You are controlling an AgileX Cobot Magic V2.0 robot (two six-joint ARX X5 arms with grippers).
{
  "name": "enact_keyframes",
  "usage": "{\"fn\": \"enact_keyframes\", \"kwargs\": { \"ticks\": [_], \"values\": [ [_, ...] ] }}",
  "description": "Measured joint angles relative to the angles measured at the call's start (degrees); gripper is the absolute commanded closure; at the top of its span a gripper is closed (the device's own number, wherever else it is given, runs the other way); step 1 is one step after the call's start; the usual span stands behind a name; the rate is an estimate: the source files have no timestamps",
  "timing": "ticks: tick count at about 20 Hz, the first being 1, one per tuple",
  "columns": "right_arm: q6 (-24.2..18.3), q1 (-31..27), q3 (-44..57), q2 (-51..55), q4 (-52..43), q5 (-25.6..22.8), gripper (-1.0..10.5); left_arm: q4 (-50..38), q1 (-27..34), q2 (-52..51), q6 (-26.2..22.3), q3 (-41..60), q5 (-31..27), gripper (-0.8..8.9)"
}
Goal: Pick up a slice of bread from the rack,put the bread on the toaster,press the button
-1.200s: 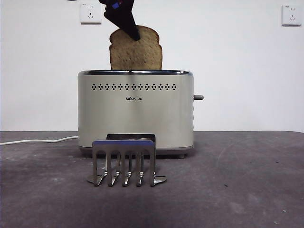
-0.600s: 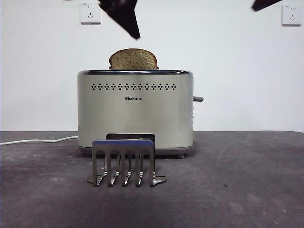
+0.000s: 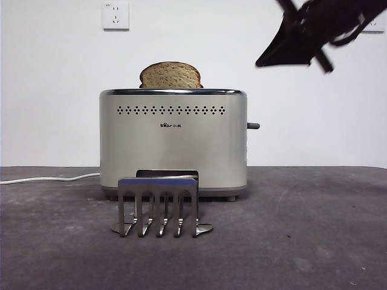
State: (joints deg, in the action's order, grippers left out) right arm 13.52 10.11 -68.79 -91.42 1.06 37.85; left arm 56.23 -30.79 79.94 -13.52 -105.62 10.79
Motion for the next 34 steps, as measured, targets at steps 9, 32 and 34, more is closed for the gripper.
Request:
{"fn": "enact_keyframes", "kwargs": {
  "ticks": [9, 32, 34],
  "values": [
    [8.4, -1.9, 0.0, -11.5, -12.1, 1.0, 9.6, 3.5, -1.0, -4.7, 3.1, 0.0, 6.0, 4.6],
    [8.7, -2.4, -1.0, -22.6, -12.9, 1.2, 9.6, 5.3, -1.0, -5.1, 3.8, 0.0, 6.0, 4.59],
    [8.2, -2.4, -1.5, -22.8, -12.4, 1.3, 9.6, 5.5, -1.0, -5.0, 3.8, 0.0, 6.0, 4.6]
  ]
}}
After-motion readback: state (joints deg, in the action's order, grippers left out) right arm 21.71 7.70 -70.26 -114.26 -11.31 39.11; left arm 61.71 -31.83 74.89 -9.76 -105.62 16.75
